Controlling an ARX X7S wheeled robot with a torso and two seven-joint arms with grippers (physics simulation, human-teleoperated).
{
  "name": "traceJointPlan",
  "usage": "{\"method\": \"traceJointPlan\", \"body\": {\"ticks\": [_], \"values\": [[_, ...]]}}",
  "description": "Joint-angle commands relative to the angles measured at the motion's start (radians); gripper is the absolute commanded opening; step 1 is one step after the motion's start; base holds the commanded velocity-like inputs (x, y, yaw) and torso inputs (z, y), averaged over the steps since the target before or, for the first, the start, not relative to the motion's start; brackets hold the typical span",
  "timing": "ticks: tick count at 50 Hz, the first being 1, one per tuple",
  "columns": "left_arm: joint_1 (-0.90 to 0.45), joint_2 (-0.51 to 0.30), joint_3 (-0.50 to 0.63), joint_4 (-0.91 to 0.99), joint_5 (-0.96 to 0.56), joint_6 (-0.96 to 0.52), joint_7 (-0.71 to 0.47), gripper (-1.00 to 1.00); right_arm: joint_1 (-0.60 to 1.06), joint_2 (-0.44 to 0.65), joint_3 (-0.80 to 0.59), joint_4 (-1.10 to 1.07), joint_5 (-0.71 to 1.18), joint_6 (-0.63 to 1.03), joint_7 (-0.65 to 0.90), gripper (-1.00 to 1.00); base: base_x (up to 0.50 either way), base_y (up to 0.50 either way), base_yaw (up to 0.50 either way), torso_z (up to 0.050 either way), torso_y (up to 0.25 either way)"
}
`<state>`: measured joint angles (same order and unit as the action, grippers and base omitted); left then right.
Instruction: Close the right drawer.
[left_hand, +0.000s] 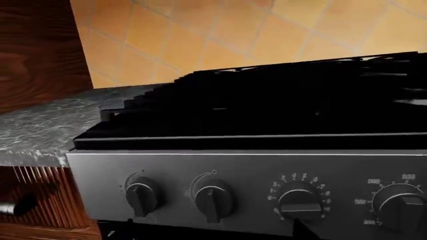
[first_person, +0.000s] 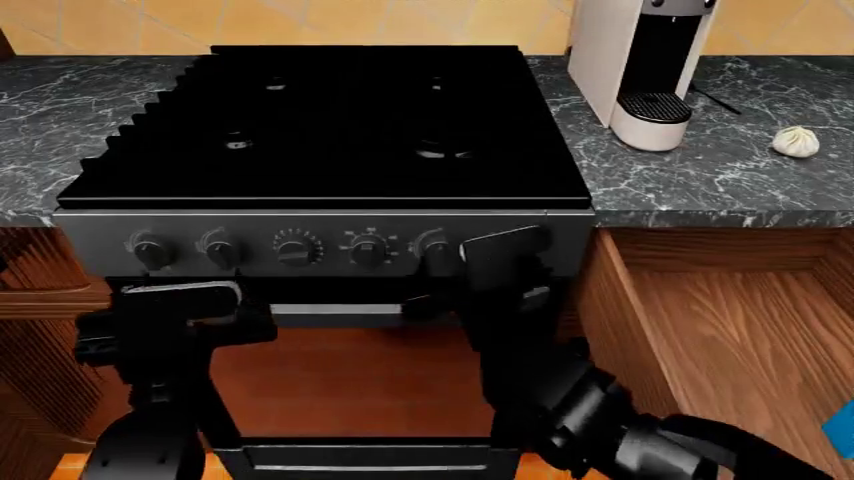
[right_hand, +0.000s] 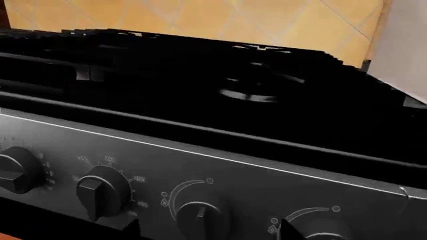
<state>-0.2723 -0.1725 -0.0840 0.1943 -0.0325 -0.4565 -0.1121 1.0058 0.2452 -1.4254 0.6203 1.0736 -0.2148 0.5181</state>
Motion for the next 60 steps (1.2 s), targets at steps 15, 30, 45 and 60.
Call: {"method": "traceJointPlan", "body": {"ticks": [15, 30, 45, 60], "values": [[-0.271, -0.136, -0.093, 0.468, -0.083, -0.622, 0.094, 1.0, 0.477, 0.33, -0.045, -0.728, 0.174, 0.405, 0.376, 1.0, 0.0, 0.0, 0.0, 0.0, 0.0], [-0.506, -0.214, -0.112, 0.521, -0.128, -0.87, 0.131, 1.0, 0.639, 0.431, 0.028, -0.811, 0.31, 0.523, 0.453, 1.0, 0.0, 0.0, 0.0, 0.0, 0.0], [-0.704, -0.241, -0.098, 0.542, -0.172, -1.051, 0.153, 1.0, 0.732, 0.482, 0.049, -0.877, 0.373, 0.615, 0.529, 1.0, 0.0, 0.0, 0.0, 0.0, 0.0], [-0.763, -0.257, -0.101, 0.545, -0.182, -1.072, 0.146, 1.0, 0.741, 0.486, 0.062, -0.875, 0.384, 0.619, 0.525, 1.0, 0.0, 0.0, 0.0, 0.0, 0.0]]}}
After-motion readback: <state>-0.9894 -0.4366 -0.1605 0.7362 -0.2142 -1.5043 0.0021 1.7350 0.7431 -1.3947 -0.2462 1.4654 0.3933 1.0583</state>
